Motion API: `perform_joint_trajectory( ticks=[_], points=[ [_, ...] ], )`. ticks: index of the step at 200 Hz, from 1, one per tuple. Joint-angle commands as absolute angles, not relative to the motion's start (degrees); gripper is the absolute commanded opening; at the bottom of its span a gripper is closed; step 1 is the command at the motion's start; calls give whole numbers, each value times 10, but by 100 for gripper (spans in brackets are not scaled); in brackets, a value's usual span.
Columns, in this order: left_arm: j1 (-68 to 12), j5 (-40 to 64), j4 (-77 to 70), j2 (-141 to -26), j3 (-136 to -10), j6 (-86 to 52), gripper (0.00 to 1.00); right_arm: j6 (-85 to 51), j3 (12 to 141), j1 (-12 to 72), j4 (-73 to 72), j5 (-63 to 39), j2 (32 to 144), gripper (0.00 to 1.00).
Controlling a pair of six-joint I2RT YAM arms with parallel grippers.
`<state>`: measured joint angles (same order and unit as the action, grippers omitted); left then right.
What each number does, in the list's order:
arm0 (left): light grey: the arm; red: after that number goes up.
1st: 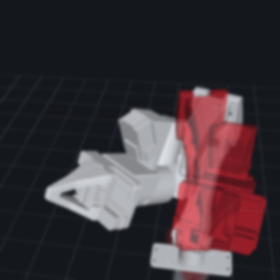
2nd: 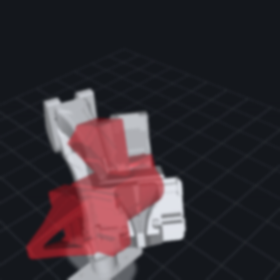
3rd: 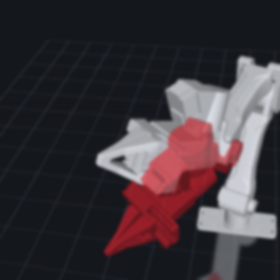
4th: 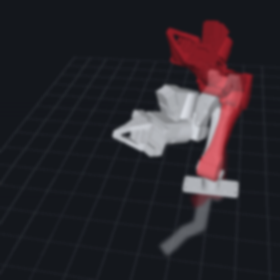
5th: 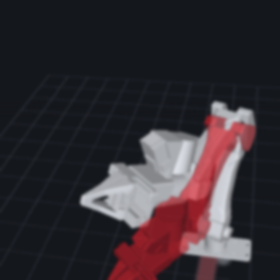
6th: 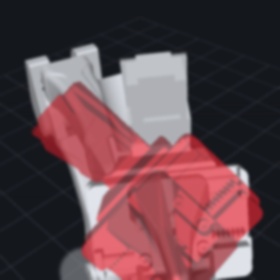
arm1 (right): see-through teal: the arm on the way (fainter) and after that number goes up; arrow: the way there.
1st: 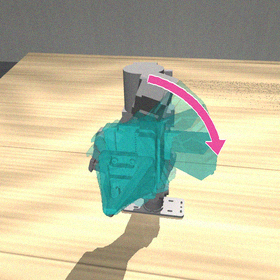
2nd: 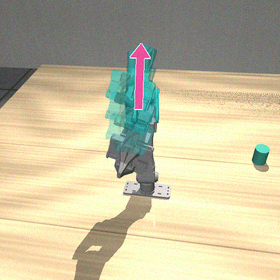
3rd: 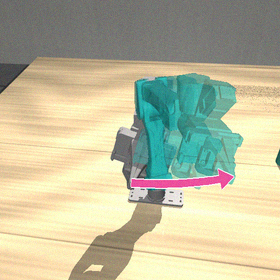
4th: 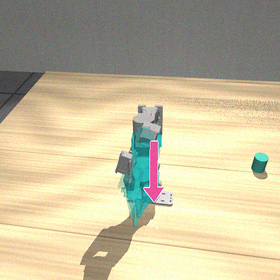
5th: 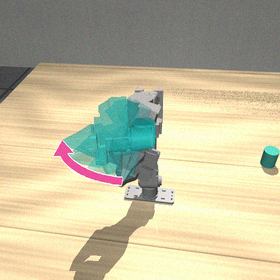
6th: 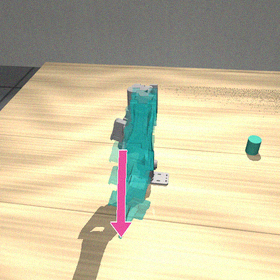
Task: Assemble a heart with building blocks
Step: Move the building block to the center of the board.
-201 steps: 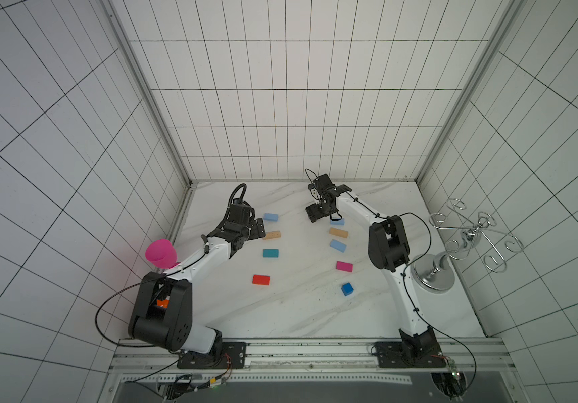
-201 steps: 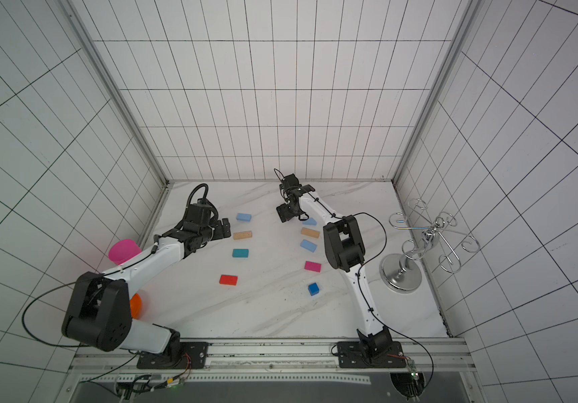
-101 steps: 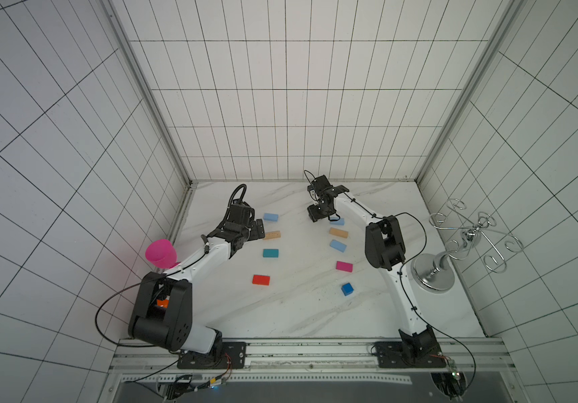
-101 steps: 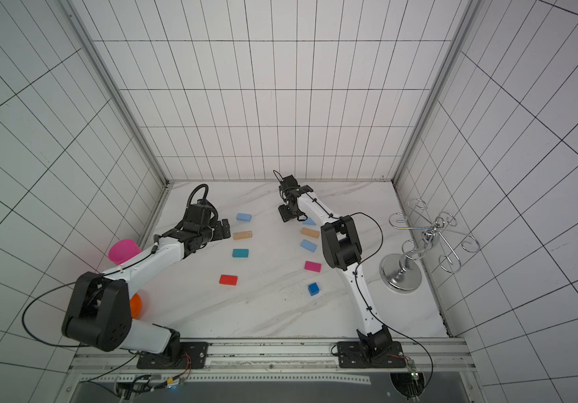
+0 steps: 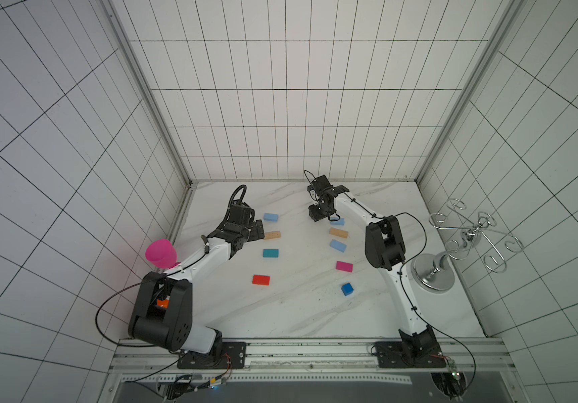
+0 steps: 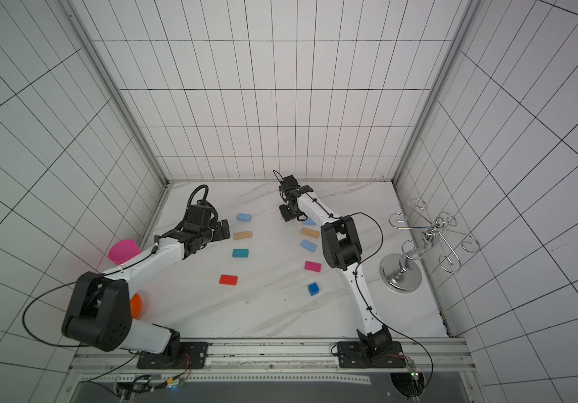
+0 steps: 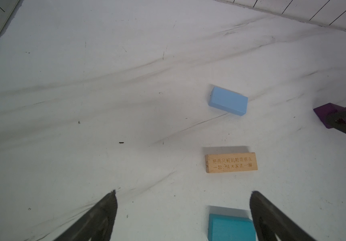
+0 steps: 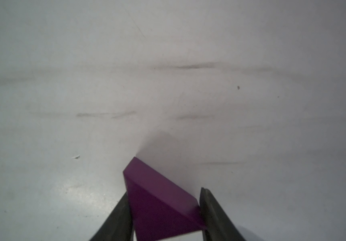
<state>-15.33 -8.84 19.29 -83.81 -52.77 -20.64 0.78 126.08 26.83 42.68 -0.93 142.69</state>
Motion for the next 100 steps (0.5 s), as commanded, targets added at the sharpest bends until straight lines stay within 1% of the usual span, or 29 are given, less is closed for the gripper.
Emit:
perform_joint_trajectory(
  ticks=[1,100],
  points=[
    [-156,-97,187,-839,-518,-215,98,17,1276,279,443,-14,1442,46],
    [-156,-99,181,-834,-505,-217,97,29,1282,294,439,-22,1444,46]
  ],
)
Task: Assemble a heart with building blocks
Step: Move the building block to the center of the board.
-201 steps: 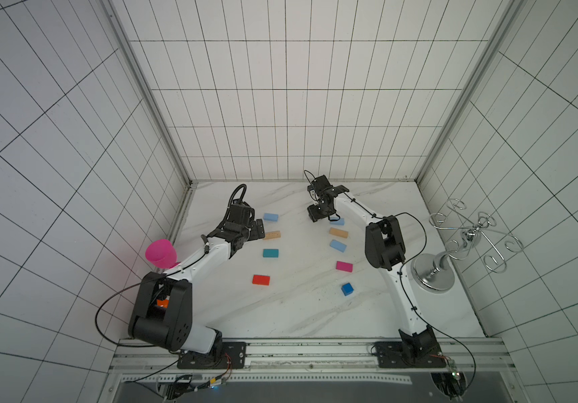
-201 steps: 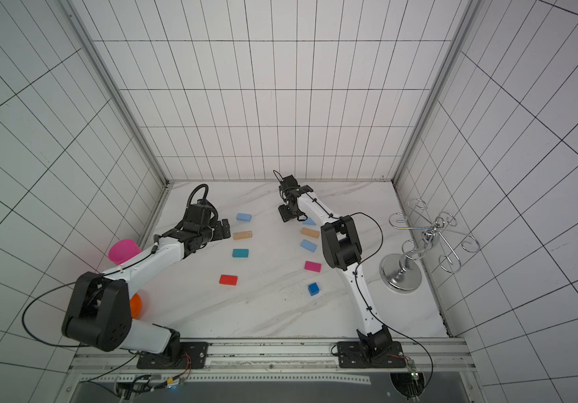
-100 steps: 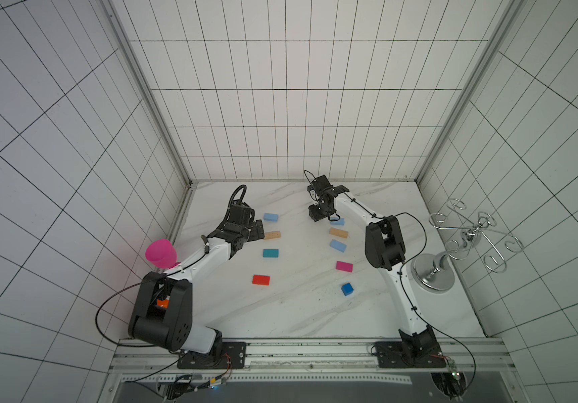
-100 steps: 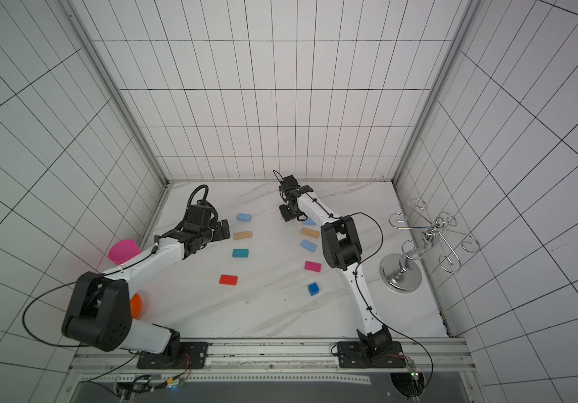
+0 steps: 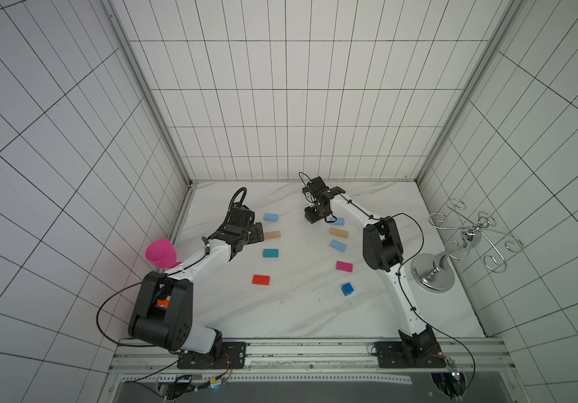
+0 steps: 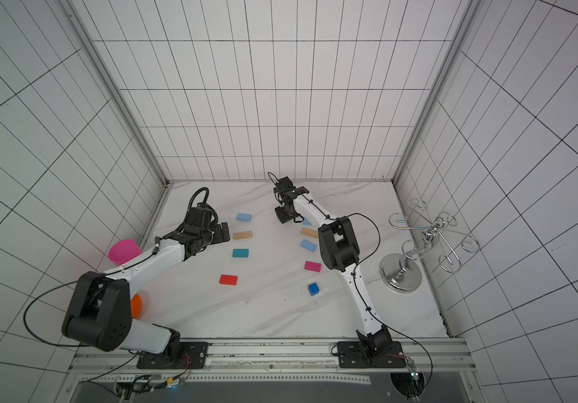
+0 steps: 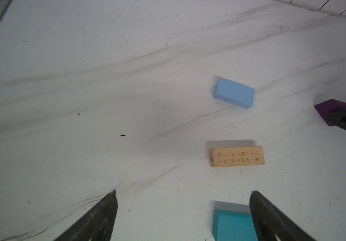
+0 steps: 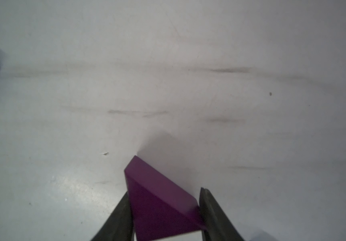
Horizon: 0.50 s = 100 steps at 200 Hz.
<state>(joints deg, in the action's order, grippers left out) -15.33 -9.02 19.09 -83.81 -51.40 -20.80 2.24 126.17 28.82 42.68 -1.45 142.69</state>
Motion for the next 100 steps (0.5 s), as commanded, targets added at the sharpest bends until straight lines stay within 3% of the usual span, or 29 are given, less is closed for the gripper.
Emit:
perform_joint_trajectory(
  ticks=[1,100],
  points=[
    [-156,-99,182,-834,-505,-216,97,29,1282,294,439,-22,1444,46],
    [-156,-101,177,-834,-498,-216,98,30,1278,301,439,-29,1444,46]
  ],
)
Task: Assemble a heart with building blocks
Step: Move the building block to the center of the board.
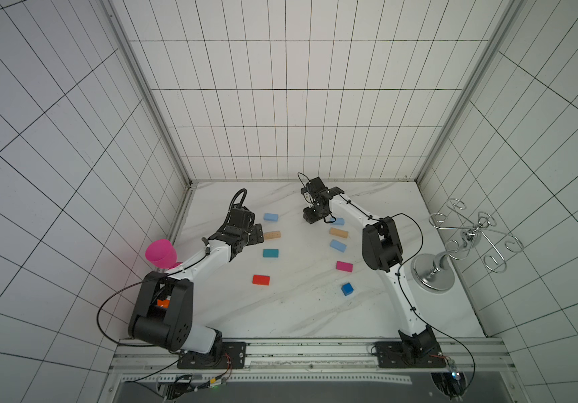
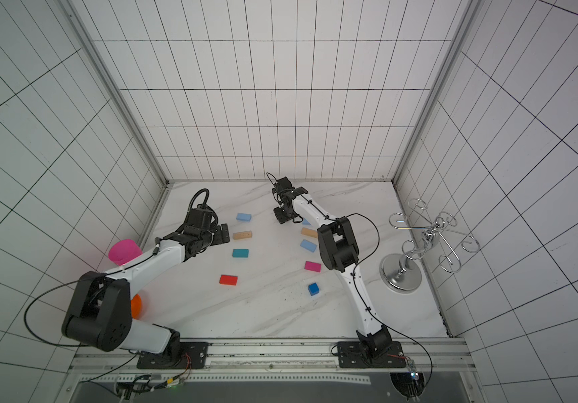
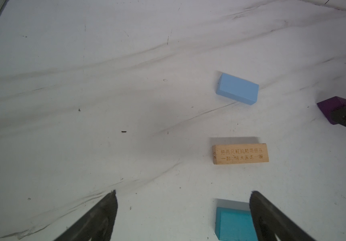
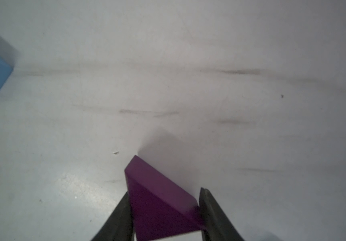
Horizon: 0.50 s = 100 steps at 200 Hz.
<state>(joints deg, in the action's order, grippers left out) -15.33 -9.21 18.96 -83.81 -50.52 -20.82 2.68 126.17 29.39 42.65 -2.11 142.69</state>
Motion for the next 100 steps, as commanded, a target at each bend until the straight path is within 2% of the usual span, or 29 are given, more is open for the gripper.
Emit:
perform_joint_trajectory(
  ticks=[1,25,37,73,100],
  points=[
    [-156,-102,177,-834,-498,-216,97,30,1278,301,439,-29,1444,46],
    [-156,-101,176,-834,-497,-219,98,31,1275,302,439,-27,1442,48],
    [-156,-101,176,-835,-497,-220,98,31,1271,302,439,-25,1441,53],
    [-156,-99,175,-836,-495,-223,99,27,1258,302,440,-19,1433,100],
    [-156,-97,174,-835,-494,-227,99,27,1250,301,439,-18,1423,98]
  ],
)
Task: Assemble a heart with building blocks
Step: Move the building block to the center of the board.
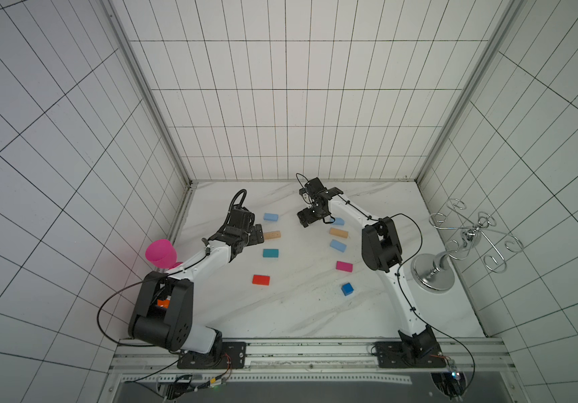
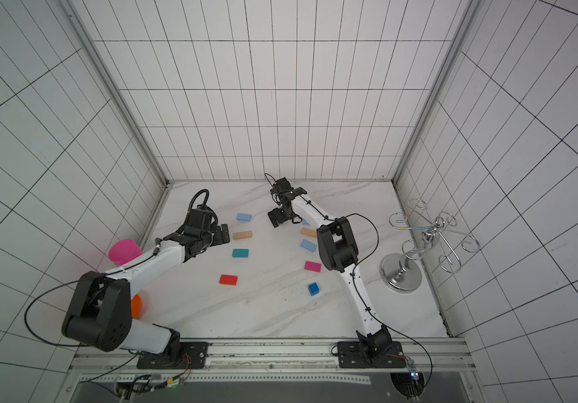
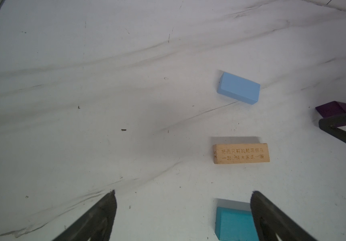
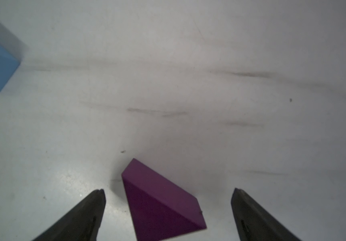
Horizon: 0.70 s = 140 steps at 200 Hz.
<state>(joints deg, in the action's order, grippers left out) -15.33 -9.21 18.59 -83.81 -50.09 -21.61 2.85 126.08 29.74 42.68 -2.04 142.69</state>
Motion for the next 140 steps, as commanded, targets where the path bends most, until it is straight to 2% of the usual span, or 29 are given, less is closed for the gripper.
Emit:
perform_joint_trajectory(
  ticks=[1,38,78,103,140],
  points=[
    [-156,-97,175,-835,-494,-228,99,27,1250,301,439,-18,1423,98],
    [-156,-91,175,-839,-503,-228,99,29,1237,301,439,-25,1387,99],
    [-164,-75,176,-882,-550,-210,98,11,1186,291,448,-16,1289,99],
    [-172,-46,187,-958,-617,-186,99,-60,1092,265,448,24,1198,99],
    [-194,-55,268,-1099,-784,-156,99,-146,998,189,472,-43,1123,99]
  ],
)
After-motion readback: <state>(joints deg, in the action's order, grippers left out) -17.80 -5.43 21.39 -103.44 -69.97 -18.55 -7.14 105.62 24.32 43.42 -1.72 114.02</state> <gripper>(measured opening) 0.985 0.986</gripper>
